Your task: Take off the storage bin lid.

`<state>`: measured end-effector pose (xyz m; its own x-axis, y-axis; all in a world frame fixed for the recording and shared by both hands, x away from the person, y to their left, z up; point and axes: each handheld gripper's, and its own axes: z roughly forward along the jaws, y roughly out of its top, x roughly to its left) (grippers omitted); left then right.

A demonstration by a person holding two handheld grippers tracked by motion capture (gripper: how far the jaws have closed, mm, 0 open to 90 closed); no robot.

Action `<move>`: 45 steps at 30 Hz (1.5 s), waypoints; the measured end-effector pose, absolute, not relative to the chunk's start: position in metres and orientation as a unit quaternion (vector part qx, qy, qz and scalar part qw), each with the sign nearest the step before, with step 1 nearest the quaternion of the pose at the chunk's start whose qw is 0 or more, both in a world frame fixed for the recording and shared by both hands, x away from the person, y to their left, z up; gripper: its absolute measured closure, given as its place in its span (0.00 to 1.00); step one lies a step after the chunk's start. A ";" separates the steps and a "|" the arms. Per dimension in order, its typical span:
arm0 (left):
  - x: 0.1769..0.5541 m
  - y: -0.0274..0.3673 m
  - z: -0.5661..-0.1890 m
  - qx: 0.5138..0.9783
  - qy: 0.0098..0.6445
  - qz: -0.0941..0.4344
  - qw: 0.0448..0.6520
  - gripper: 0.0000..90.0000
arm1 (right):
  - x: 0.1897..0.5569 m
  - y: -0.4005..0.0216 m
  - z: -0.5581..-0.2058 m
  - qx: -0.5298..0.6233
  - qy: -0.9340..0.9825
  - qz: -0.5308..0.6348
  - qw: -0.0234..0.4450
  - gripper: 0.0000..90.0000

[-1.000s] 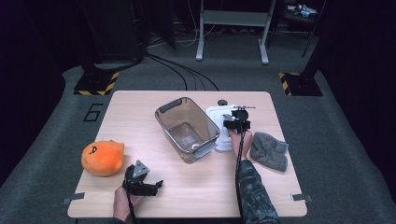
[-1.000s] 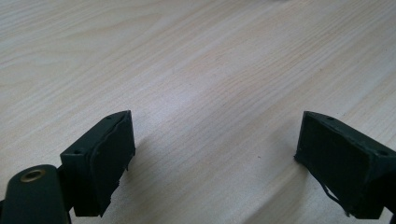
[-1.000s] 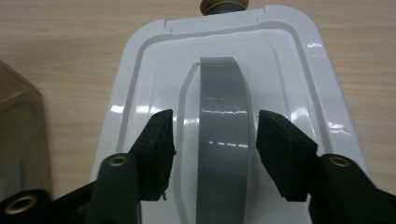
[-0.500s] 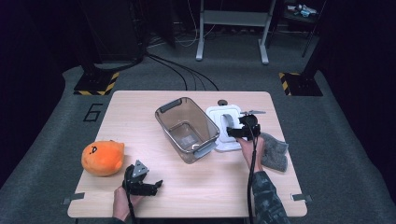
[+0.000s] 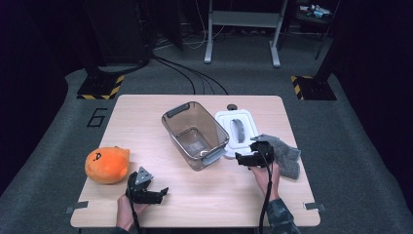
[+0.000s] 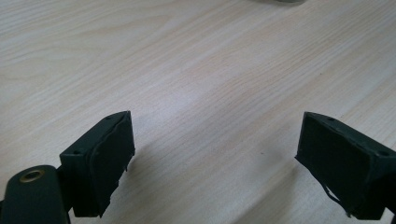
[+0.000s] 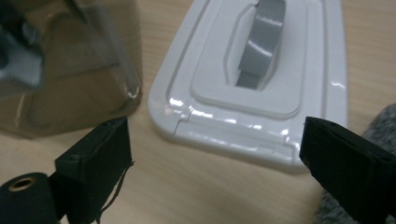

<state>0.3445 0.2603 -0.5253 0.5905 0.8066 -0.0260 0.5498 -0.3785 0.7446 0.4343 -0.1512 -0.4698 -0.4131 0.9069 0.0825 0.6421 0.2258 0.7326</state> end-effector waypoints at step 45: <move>0.369 0.393 -0.427 0.683 0.567 0.265 0.377 0.12 | 0.393 -0.134 -0.530 0.483 0.786 0.330 0.200 0.00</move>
